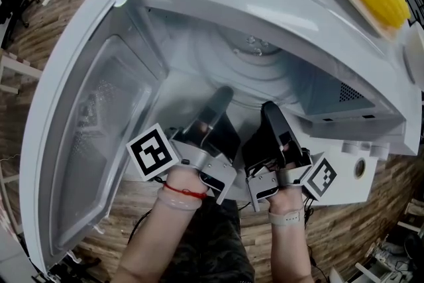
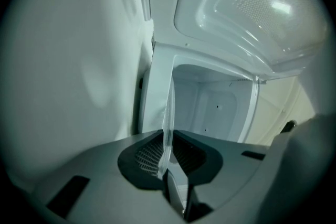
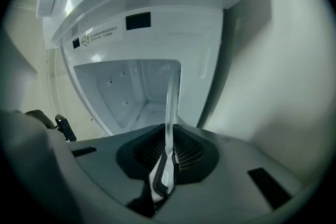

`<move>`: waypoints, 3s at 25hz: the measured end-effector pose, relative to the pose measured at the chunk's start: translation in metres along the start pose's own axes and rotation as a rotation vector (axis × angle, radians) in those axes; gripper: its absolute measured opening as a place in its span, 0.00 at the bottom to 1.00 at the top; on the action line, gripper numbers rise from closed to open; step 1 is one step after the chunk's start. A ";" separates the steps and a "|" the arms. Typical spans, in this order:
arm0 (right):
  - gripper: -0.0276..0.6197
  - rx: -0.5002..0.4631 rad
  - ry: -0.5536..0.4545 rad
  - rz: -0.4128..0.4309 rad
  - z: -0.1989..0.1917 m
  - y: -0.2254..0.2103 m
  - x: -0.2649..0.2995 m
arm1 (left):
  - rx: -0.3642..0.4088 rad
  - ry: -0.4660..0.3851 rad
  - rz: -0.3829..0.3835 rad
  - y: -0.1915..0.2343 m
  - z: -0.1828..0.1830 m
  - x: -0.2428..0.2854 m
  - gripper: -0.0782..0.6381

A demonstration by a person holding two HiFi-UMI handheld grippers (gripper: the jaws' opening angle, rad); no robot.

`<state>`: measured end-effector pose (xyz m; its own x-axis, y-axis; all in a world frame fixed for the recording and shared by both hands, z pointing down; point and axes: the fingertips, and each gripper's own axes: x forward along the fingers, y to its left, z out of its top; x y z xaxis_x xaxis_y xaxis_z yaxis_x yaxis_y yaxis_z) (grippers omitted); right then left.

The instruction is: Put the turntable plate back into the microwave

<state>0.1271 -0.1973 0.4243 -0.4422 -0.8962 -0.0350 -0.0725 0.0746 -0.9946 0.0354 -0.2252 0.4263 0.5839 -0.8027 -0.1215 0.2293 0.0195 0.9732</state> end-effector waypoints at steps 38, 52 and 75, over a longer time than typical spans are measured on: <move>0.13 -0.086 0.035 -0.057 -0.011 0.003 -0.001 | 0.390 0.187 0.126 -0.004 -0.022 -0.014 0.18; 0.12 -0.643 0.445 -0.241 -0.039 0.006 0.004 | 1.021 0.507 0.301 0.002 -0.046 -0.008 0.18; 0.11 -0.972 0.436 -0.260 -0.047 0.009 -0.008 | 1.219 0.471 0.315 0.001 -0.053 -0.017 0.15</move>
<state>0.0878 -0.1690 0.4199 -0.5755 -0.7172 0.3930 -0.7988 0.3899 -0.4582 0.0667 -0.1798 0.4189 0.7497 -0.5776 0.3230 -0.6541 -0.5726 0.4943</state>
